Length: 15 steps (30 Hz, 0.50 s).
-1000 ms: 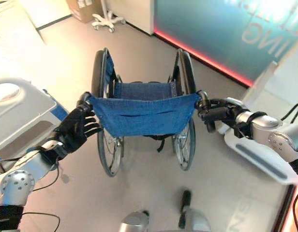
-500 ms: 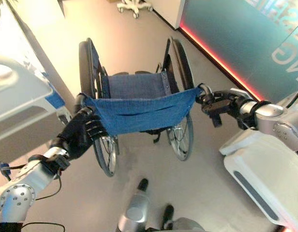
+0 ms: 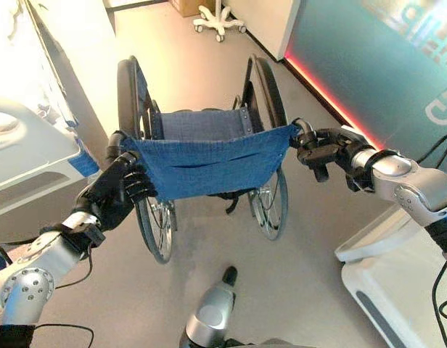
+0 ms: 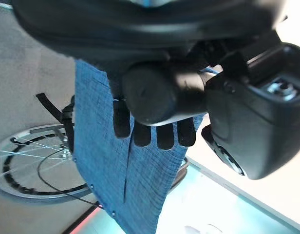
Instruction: Push the wheelchair next to the bed
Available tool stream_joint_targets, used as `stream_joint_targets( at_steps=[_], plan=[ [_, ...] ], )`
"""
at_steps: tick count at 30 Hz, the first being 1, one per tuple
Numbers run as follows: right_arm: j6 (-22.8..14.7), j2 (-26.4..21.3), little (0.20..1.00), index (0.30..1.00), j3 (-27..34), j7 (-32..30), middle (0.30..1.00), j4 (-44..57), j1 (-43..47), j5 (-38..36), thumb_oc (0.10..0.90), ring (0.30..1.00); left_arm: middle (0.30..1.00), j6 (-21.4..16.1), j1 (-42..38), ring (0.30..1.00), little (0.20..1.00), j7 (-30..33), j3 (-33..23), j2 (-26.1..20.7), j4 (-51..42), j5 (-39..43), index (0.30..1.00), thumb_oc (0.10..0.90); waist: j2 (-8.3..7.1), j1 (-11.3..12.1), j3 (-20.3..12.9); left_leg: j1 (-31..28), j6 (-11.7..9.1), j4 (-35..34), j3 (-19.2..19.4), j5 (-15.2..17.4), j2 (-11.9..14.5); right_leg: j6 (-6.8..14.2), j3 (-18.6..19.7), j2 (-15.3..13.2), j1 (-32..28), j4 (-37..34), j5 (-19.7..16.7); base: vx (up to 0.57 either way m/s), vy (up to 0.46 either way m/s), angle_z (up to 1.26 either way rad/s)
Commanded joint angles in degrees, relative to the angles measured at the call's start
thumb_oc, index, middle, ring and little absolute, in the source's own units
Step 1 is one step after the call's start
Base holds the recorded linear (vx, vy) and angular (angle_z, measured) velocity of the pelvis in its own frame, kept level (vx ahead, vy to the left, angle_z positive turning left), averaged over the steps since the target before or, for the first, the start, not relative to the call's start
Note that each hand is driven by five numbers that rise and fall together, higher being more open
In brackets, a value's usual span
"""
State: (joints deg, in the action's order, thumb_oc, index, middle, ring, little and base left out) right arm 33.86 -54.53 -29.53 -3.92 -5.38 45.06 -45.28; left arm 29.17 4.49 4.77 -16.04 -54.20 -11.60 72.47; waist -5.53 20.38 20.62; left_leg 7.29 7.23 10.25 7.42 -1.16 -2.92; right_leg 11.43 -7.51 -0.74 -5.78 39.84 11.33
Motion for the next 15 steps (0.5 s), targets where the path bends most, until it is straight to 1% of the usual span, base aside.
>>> stream_joint_targets(
  at_steps=[1,2,4,5,6,7,8,9,10,11,12,14,15],
  plan=[
    [-7.5,1.1,0.3,0.3,2.9,5.7,0.3,6.4,2.4,0.6,0.4,0.3,0.3,-4.7,-9.9,0.3,0.3,-2.9,2.0,-3.5,0.0,5.9,0.3,0.4,0.16,-4.0,-10.8,1.8,-4.9,-4.4,-5.6,-4.0,-4.0,-2.0,-1.1,2.8,-1.7,-11.8,-13.9,0.31,0.024,0.13],
    [-7.1,0.5,0.3,0.3,3.3,5.6,0.3,7.3,2.2,0.5,0.4,0.3,0.3,-4.8,-9.9,0.3,0.3,-3.2,2.0,-3.9,0.1,6.3,0.3,0.4,0.2,-4.4,-10.6,1.9,-5.1,-3.4,-6.0,-3.7,-4.3,-2.9,-1.4,2.3,-1.9,-14.4,-11.9,0.28,-0.003,0.12],
    [-7.1,-0.2,0.3,0.3,3.6,5.7,0.3,7.8,2.2,0.5,0.4,0.3,0.3,-5.3,-9.9,0.3,0.3,-3.6,2.1,-4.3,0.4,6.9,0.3,0.4,0.39,-4.9,-10.1,1.9,-5.5,-1.6,-6.9,-2.8,-4.4,-4.2,-2.0,1.2,-1.7,-19.9,-9.3,0.18,-0.054,0.19],
    [-7.9,-1.0,0.3,0.3,3.8,6.2,0.3,7.6,2.6,0.6,0.4,0.3,0.3,-6.8,-9.6,0.3,0.3,-4.0,2.2,-4.3,0.7,7.1,0.3,0.4,0.84,-5.3,-8.9,1.9,-6.6,1.0,-8.0,-2.4,-4.2,-6.1,-2.6,-0.2,-1.1,-27.7,-7.0,0.18,-0.084,0.22],
    [-8.1,-1.2,0.3,0.3,3.7,6.3,0.3,7.5,2.8,0.7,0.4,0.3,0.3,-7.3,-9.6,0.3,0.3,-4.2,2.4,-4.1,0.8,6.9,0.3,0.4,0.91,-5.4,-8.4,1.8,-6.8,2.1,-8.6,-2.3,-4.3,-6.3,-2.7,-0.8,-0.6,-30.0,-7.5,0.21,-0.115,0.17],
    [-8.3,-1.7,0.3,0.3,3.0,6.0,0.3,7.3,4.0,0.2,0.4,0.3,0.3,-8.2,-9.7,0.3,0.3,-4.4,2.8,-3.3,1.0,6.3,0.3,0.4,0.96,-5.9,-7.4,1.3,-7.0,4.1,-9.8,-1.1,-4.7,-6.1,-2.8,-2.5,0.8,-33.9,-10.0,0.16,-0.11,0.14],
    [-8.3,-1.9,0.3,0.3,2.4,5.7,0.3,7.2,5.1,-0.3,0.4,0.3,0.3,-8.8,-9.6,0.3,0.3,-4.6,3.0,-2.9,1.0,5.9,0.3,0.4,0.87,-6.2,-6.9,0.2,-7.1,4.5,-10.4,0.2,-4.7,-5.2,-2.8,-3.7,2.1,-35.9,-12.4,0.19,-0.147,0.17],
    [-8.1,-2.1,0.3,0.3,1.9,5.3,0.3,7.1,6.0,-0.8,0.4,0.3,0.3,-9.2,-9.5,0.3,0.3,-4.9,3.1,-2.8,1.1,5.5,0.3,0.4,0.59,-6.4,-6.7,-0.9,-7.0,4.5,-10.7,1.5,-4.7,-4.2,-2.6,-5.2,3.8,-37.5,-14.8,0.25,-0.214,0.24],
    [-7.7,-2.3,0.3,0.3,0.6,4.3,0.3,7.3,7.9,-2.2,0.4,0.3,0.3,-9.9,-9.2,0.3,0.3,-5.4,3.1,-3.1,1.4,5.2,0.3,0.4,0.48,-7.1,-6.3,-3.2,-6.9,4.2,-11.0,4.4,-4.1,-2.3,-2.5,-7.2,6.1,-39.6,-18.0,0.24,-0.205,0.3],
    [-7.4,-2.4,0.3,0.3,0.4,4.1,0.3,7.5,8.4,-2.5,0.4,0.3,0.3,-10.0,-9.1,0.3,0.3,-5.4,3.1,-3.2,1.4,5.0,0.3,0.4,0.39,-7.3,-6.2,-3.9,-6.9,4.1,-11.0,5.1,-3.9,-1.9,-2.4,-7.8,6.8,-40.3,-18.9,0.39,-0.292,0.44],
    [-6.0,-2.4,0.3,0.3,0.1,2.8,0.3,8.7,9.8,-4.2,0.4,0.3,0.3,-10.3,-9.0,0.3,0.3,-5.4,3.1,-3.4,1.4,4.4,0.3,0.4,0.2,-8.0,-6.0,-6.7,-6.8,3.5,-11.5,7.6,-3.0,-0.5,-2.2,-9.2,9.0,-42.4,-21.5,0.37,-0.261,0.36],
    [-4.9,-2.6,0.3,0.3,0.2,1.9,0.3,9.7,10.8,-5.8,0.4,0.3,0.3,-10.6,-8.7,0.3,0.3,-5.4,3.0,-3.6,1.2,3.8,0.3,0.4,-0.22,-8.5,-6.0,-9.3,-6.8,3.1,-12.4,9.6,-2.2,0.2,-1.9,-10.0,10.6,-43.9,-23.3,0.46,-0.281,0.32],
    [-4.2,-2.8,0.3,0.3,0.4,1.5,0.3,10.5,11.1,-6.7,0.4,0.3,0.3,-10.7,-8.2,0.3,0.3,-5.1,3.0,-3.2,0.6,2.9,0.3,0.4,-0.38,-8.9,-6.1,-10.8,-7.0,3.4,-13.0,10.6,-1.3,0.3,-1.9,-10.1,11.6,-43.0,-23.7,0.45,-0.233,0.36]
  ],
)
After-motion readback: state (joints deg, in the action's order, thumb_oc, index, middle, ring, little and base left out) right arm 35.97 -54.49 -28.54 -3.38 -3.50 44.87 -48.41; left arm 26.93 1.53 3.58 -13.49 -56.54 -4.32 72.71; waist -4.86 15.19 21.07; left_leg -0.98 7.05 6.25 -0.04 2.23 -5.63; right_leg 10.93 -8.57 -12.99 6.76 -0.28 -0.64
